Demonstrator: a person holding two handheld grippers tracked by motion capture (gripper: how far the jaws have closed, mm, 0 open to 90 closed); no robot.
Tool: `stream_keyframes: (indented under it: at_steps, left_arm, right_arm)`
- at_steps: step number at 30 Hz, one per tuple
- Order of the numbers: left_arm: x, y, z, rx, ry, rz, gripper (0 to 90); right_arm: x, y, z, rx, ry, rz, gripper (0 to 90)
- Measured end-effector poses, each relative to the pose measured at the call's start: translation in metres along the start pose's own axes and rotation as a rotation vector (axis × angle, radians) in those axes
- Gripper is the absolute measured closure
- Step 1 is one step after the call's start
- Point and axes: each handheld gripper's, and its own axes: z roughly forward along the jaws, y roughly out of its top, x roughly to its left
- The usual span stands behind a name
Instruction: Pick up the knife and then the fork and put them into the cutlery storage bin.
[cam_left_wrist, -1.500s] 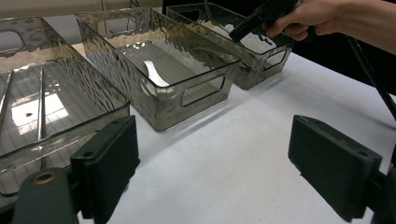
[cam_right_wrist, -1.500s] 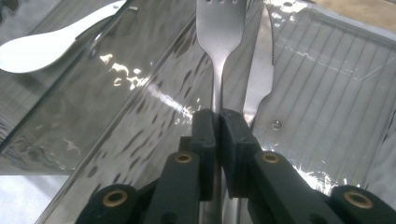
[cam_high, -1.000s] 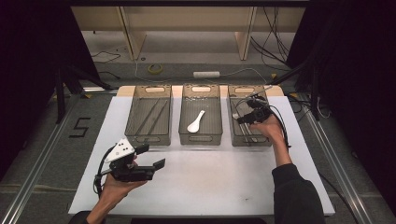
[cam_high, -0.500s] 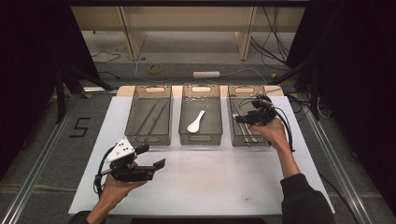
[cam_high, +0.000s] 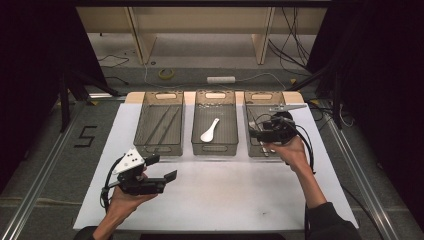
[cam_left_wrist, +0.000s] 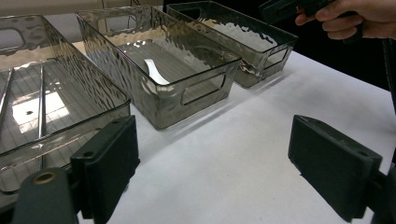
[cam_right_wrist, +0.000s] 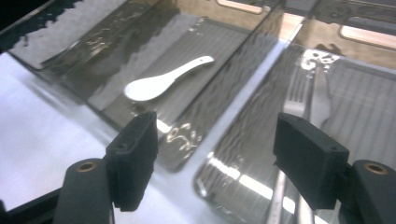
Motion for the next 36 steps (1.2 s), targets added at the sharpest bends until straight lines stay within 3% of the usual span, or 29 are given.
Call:
stream_keyframes:
  at_steps: [16, 36]
  left_arm:
    - [0.000, 0.000, 0.003, 0.004, 0.004, -0.010, 15.5]
    - [0.000, -0.001, 0.000, 0.006, 0.002, -0.005, 15.5]
  right_arm:
    - [0.019, -0.021, -0.011, -0.098, 0.065, 0.010, 27.4]
    - [0.043, -0.047, -0.031, -0.167, 0.122, -0.028, 24.2]
